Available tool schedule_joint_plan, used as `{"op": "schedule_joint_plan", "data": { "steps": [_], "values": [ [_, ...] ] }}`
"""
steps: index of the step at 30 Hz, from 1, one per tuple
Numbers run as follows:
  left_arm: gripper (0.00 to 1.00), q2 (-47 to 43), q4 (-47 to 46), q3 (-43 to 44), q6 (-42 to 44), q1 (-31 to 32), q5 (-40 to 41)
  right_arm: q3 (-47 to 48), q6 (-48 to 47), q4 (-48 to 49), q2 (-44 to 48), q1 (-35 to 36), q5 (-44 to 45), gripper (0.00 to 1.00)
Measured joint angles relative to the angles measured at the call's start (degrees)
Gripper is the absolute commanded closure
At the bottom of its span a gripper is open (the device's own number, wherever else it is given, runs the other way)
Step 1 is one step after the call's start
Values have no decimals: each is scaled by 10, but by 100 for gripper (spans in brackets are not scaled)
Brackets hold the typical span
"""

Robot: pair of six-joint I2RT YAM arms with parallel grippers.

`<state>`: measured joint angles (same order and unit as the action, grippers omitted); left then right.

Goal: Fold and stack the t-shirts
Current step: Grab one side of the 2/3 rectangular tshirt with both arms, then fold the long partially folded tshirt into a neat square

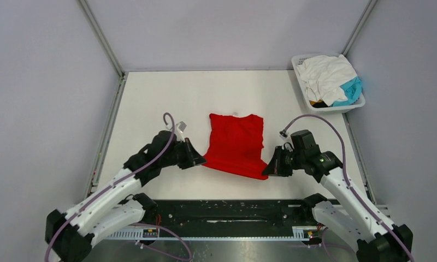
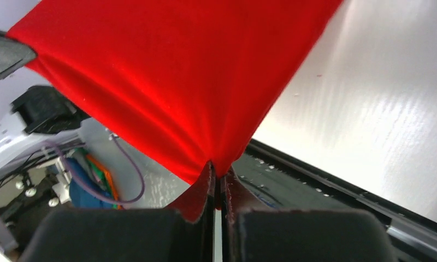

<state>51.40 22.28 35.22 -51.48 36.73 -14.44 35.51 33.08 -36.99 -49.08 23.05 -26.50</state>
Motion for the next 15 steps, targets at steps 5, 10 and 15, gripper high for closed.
{"op": "schedule_joint_plan", "data": {
  "steps": [5,10,15],
  "values": [
    [100,-87,66,33,0,4,31,43,-3,-32,39,2,-49,100],
    [100,-77,99,63,5,5,67,57,0,-21,29,2,-78,100],
    [100,-24,119,102,10,4,114,72,2,-8,-17,2,-72,100]
  ]
}}
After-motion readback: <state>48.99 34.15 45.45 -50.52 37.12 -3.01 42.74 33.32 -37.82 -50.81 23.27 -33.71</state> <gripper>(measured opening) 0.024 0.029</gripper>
